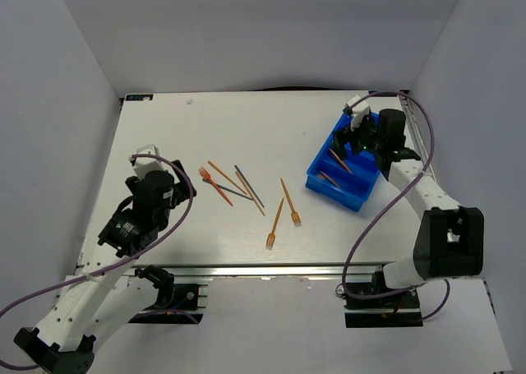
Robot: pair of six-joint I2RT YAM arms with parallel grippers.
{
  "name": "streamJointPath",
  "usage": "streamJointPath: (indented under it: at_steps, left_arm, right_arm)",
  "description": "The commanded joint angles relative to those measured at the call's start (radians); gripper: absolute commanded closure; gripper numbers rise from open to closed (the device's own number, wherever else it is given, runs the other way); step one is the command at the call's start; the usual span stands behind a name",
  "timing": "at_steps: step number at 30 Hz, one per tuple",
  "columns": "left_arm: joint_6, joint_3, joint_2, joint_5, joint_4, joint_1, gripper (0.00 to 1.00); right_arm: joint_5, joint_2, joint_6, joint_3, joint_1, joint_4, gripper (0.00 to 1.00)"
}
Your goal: Sort the eating utensils into containers
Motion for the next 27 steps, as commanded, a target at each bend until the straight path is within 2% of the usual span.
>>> streamJointPath:
  at_steps: [1,2,3,4,5,7,8,9,10,11,12,15,18,19,20,23,27]
  left_arm:
    - [-0.004,-0.002,0.001,-0.018,0.005,-0.007,0.02]
    - [-0.004,0.0,0.002,-0.021,0.003,-0.007,0.02]
    - [-0.004,0.0,0.004,-0.022,0.003,-0.007,0.02]
    - [-0.006,0.0,0.008,-0.028,0.002,-0.007,0.02]
    - [-0.007,0.0,0.009,-0.031,0.0,-0.007,0.02]
    - [-0.01,0.001,0.012,-0.04,-0.001,-0.007,0.02]
    - [-0.012,0.001,0.012,-0.042,-0.003,-0.007,0.02]
    - [-0.012,0.003,0.013,-0.044,-0.003,-0.007,0.02]
    - [-0.012,0.003,0.016,-0.044,-0.004,-0.007,0.02]
    - [-0.013,0.003,0.018,-0.048,-0.004,-0.007,0.02]
    - [-0.014,0.004,0.016,-0.05,-0.007,-0.007,0.02]
    - [-0.017,0.004,0.009,-0.059,-0.009,-0.007,0.02]
    - [-0.021,0.004,0.005,-0.065,-0.009,-0.007,0.02]
    - [-0.021,0.004,0.005,-0.065,-0.009,-0.007,0.02]
    - [-0.021,0.004,0.01,-0.065,-0.01,-0.007,0.02]
    - [-0.021,0.004,0.016,-0.067,-0.012,-0.007,0.02]
    - [-0.024,0.006,0.015,-0.073,-0.015,-0.007,0.02]
  right_arm:
    - [0.262,-0.102,0.12,0.08,0.148,0.0,0.11]
    - [0.422,-0.116,0.16,0.084,0.223,-0.005,0.11]
    - [0.736,-0.127,0.19,0.084,0.368,-0.011,0.11]
    - [0.859,-0.148,0.233,0.085,0.429,-0.031,0.11]
    - [1.055,-0.157,0.396,0.09,0.525,-0.104,0.11]
    - [0.987,-0.18,0.583,0.081,0.56,-0.178,0.11]
    - [0.863,-0.186,0.637,0.062,0.56,-0.181,0.11]
    - [0.63,-0.199,0.605,0.02,0.56,-0.174,0.11]
    - [0.588,-0.203,0.614,-0.008,0.567,-0.151,0.11]
    - [0.577,-0.203,0.646,-0.03,0.589,-0.151,0.11]
    - [0.662,-0.202,0.697,-0.045,0.612,-0.138,0.11]
    - [0.851,-0.145,0.755,-0.041,0.695,-0.267,0.11]
    - [0.819,-0.116,0.8,-0.114,0.713,-0.235,0.14]
    - [0.81,-0.104,0.813,-0.132,0.713,-0.221,0.18]
    - [0.793,-0.076,0.82,-0.131,0.716,-0.22,0.3]
    - [0.798,-0.021,0.824,-0.117,0.727,-0.226,0.44]
    - [0.798,0.111,0.808,-0.078,0.727,-0.24,0.52]
